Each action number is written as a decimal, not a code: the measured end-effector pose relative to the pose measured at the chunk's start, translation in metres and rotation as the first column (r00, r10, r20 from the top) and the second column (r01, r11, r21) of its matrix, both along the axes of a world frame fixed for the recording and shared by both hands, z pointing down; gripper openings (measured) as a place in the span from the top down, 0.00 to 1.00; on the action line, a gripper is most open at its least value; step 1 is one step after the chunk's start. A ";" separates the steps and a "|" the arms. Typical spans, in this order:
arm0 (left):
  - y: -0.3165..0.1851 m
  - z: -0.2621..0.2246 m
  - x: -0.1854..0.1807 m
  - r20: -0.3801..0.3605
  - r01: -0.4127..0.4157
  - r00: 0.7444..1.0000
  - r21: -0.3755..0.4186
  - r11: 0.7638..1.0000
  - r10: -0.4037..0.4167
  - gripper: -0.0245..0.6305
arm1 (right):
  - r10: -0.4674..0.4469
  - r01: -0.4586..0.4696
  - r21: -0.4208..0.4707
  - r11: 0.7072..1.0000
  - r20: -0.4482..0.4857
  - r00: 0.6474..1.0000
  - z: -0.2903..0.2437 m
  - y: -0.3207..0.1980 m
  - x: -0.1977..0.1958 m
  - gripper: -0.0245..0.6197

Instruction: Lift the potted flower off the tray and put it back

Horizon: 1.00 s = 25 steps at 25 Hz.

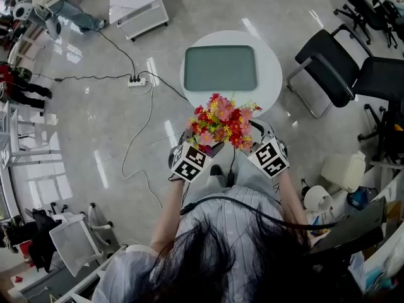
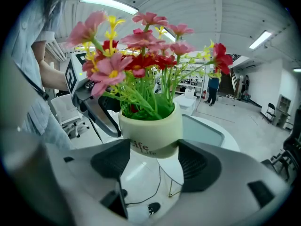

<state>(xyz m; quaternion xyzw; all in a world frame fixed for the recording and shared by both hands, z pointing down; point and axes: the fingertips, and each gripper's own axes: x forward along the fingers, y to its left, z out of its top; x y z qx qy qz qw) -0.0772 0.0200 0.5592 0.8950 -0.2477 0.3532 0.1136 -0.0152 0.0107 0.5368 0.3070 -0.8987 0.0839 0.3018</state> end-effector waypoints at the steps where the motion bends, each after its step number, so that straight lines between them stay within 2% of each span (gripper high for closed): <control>1: 0.005 0.000 -0.004 0.001 -0.002 1.000 0.002 1.000 0.002 0.46 | 0.004 -0.004 -0.002 1.000 0.004 1.000 0.000 0.006 -0.005 0.48; 10: 0.054 0.003 -0.033 -0.002 -0.025 1.000 -0.001 1.000 0.025 0.46 | 0.020 -0.020 0.005 1.000 -0.015 1.000 0.004 0.056 -0.032 0.48; 25: 0.088 0.003 -0.037 -0.023 -0.065 0.998 0.014 0.998 0.066 0.46 | 0.056 -0.055 0.024 0.998 -0.028 0.998 0.000 0.092 -0.038 0.48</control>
